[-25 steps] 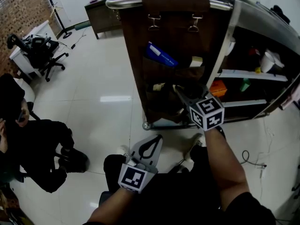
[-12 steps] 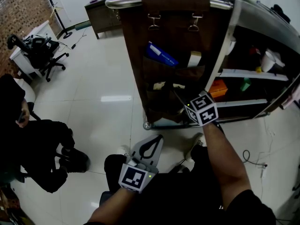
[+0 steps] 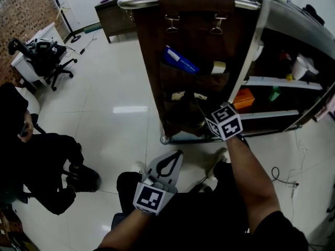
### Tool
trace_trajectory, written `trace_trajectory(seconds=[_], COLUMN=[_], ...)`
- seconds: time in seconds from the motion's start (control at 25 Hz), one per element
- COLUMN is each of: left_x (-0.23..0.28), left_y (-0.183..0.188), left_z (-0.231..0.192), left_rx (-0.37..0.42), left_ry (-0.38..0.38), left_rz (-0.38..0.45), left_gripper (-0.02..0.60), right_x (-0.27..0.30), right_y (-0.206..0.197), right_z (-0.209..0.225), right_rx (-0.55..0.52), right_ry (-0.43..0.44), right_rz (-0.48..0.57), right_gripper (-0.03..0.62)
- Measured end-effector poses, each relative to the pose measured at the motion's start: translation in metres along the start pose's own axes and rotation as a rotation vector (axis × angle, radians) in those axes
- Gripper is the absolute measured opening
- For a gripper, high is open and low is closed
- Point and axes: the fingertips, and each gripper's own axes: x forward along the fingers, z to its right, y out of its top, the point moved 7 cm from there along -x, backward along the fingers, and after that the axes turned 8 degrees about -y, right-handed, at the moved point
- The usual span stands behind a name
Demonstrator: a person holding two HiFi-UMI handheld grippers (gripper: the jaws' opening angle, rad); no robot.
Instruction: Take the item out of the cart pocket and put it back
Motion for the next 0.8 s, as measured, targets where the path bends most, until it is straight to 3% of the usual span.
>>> trace_trajectory(seconds=[0.12,0.8], left_x=[0.000,0.000], left_y=[0.000,-0.001], left_z=[0.000,0.000], left_rx=[0.004,-0.012], left_ry=[0.000,-0.004], left_rz=[-0.004,0.003], left_gripper=[0.000,0.000], right_x=[-0.006,-0.063], right_y=[0.006,0.068], right_z=[0.001,-0.001], right_rx=[0.014,0.021], right_ry=[-0.018,-0.024], right_rz=[0.037,0.202], right_gripper=[0.058,0.041])
